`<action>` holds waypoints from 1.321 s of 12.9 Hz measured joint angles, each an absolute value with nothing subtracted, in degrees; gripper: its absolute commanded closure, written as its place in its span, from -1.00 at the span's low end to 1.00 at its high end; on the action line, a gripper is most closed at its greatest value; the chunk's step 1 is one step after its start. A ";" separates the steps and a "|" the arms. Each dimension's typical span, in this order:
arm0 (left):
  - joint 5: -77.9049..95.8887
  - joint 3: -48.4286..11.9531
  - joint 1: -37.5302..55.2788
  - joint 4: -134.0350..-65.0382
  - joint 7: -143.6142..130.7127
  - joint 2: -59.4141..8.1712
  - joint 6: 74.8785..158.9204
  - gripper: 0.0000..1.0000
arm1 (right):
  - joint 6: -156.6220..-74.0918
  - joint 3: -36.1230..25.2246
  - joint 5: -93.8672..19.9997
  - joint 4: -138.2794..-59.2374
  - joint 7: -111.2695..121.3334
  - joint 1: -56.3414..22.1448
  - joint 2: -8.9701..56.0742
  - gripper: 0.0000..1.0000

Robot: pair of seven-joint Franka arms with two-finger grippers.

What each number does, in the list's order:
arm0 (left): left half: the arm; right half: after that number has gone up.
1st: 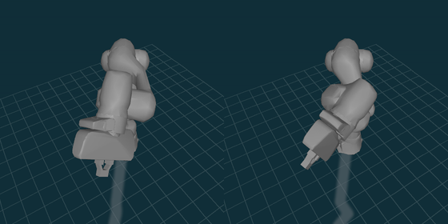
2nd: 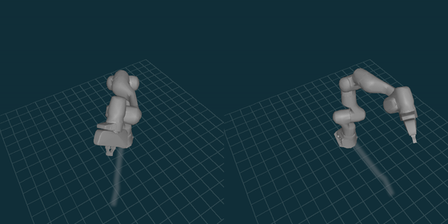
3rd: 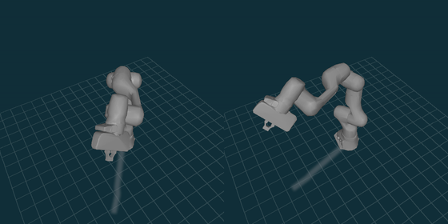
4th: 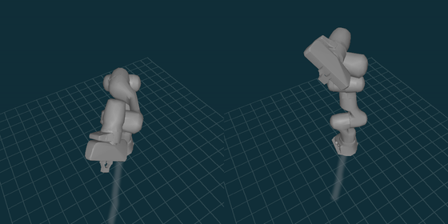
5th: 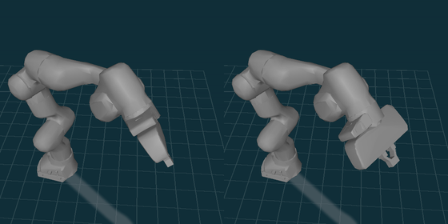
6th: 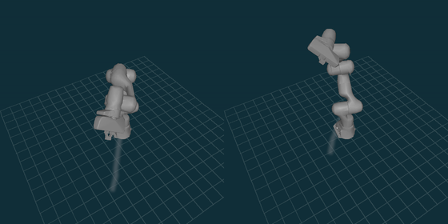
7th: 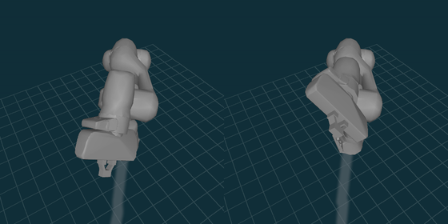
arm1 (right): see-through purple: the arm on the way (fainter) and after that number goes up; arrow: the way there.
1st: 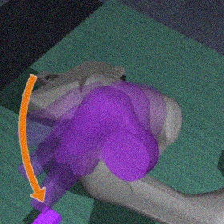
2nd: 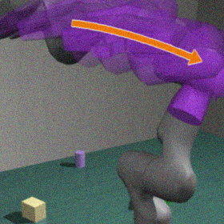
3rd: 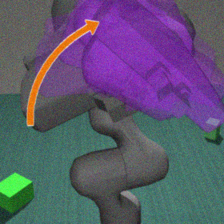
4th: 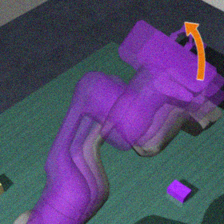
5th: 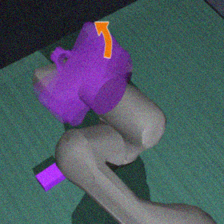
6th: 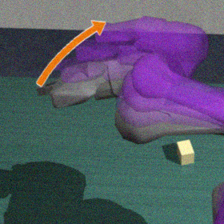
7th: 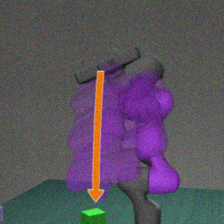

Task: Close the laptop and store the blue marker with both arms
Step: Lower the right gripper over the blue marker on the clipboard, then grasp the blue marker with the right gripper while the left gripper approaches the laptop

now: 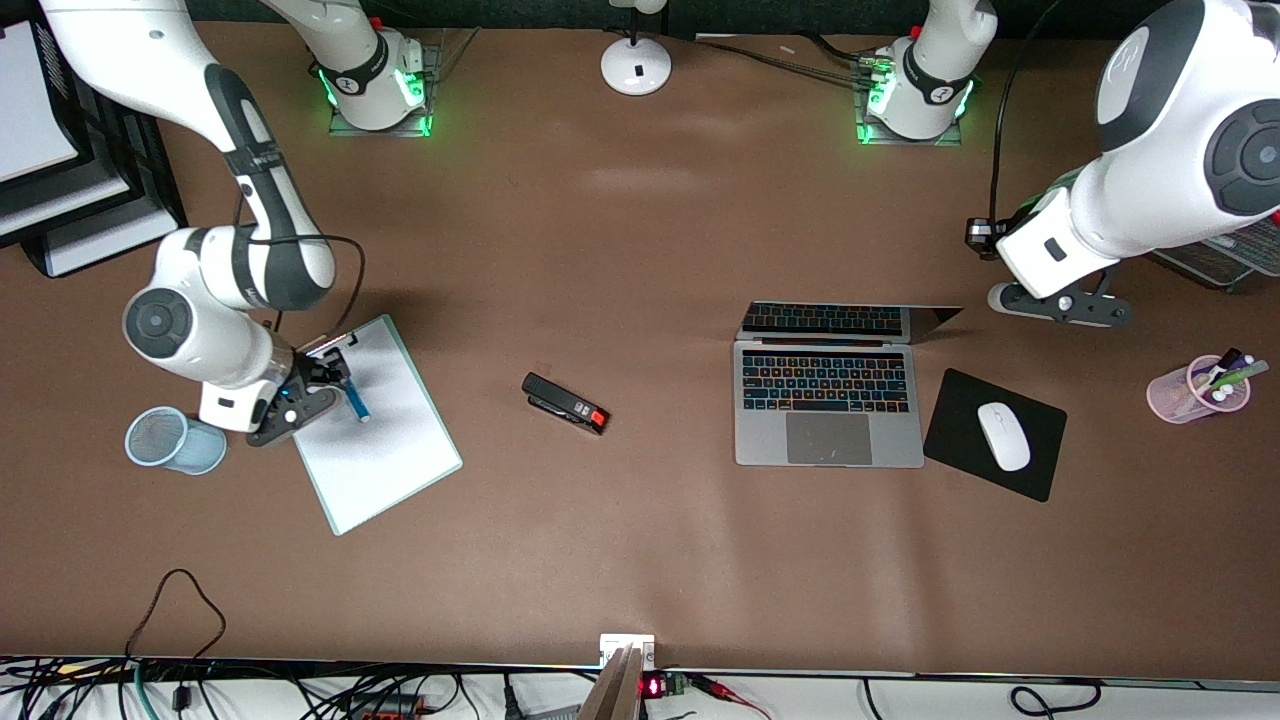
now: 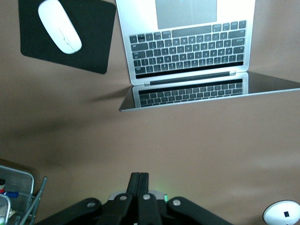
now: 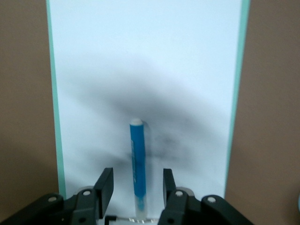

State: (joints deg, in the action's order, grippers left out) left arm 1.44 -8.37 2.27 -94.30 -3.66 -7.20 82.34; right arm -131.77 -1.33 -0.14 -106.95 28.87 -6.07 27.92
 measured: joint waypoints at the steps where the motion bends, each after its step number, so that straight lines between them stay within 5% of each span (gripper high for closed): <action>1: 1.45 -8.38 2.27 -95.30 -3.70 -6.90 82.34 1.00 | -131.79 -0.98 -0.14 -105.89 29.33 -6.15 29.07 -0.02; 7: 1.59 -9.80 2.34 -107.38 -3.85 -0.69 90.49 1.00 | -131.92 -0.82 -0.14 -100.44 33.74 -6.14 35.34 0.11; 12: 3.16 -12.44 2.87 -124.49 -3.99 5.31 109.38 1.00 | -131.99 -0.76 -0.14 -99.62 33.97 -6.66 37.00 0.21; 17: 3.18 -14.83 3.18 -132.40 -4.02 1.91 130.31 1.00 | -132.00 -0.76 -0.14 -99.59 33.99 -7.14 37.84 0.29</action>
